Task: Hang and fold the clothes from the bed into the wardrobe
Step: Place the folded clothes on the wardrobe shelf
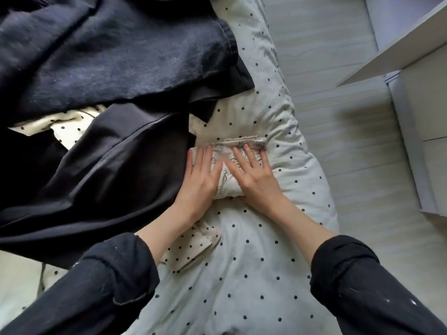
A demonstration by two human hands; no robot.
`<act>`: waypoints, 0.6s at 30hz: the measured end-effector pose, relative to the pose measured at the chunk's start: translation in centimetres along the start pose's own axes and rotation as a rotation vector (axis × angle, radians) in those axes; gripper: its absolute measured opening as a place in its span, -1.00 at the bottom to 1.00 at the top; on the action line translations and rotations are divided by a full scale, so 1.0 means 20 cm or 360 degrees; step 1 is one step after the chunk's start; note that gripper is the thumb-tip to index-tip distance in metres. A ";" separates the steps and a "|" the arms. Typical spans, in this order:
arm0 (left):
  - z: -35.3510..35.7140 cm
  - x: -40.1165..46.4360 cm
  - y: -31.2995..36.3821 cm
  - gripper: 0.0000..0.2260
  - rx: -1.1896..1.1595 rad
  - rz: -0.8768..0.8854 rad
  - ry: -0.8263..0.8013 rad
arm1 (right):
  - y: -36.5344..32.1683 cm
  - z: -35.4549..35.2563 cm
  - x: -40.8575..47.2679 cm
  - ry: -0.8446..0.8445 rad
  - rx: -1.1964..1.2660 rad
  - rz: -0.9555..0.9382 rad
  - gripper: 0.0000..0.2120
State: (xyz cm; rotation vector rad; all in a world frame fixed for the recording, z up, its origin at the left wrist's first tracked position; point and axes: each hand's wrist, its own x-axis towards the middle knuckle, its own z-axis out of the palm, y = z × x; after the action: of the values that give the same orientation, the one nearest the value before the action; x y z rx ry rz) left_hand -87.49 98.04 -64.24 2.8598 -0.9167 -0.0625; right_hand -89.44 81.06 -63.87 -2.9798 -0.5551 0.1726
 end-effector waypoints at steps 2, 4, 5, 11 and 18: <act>-0.08 0.02 -0.02 -0.63 -0.0056 0.0105 0.0103 | -0.02 -0.07 -0.02 0.0192 0.0019 0.0037 -0.56; -0.21 0.05 -0.03 -0.65 -0.0054 0.0212 0.0223 | -0.04 -0.18 -0.05 0.0353 0.0037 0.0099 -0.56; -0.29 0.07 -0.02 -0.65 -0.0055 0.0258 0.0279 | -0.04 -0.27 -0.07 0.0423 0.0035 0.0143 -0.56; -0.99 0.36 0.18 -0.59 -0.0035 0.0551 0.0686 | 0.12 -1.02 -0.15 0.0952 -0.0229 0.0233 -0.70; -1.86 0.73 0.75 -0.43 -0.0064 0.0906 0.1189 | 0.47 -1.97 -0.52 0.1491 -0.0649 0.0382 -0.67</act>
State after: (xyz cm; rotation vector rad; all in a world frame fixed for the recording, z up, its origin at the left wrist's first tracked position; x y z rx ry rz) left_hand -81.15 81.85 -25.19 2.1567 -1.4201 0.9430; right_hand -90.53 65.22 -25.12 -2.9763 -0.1091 -1.3774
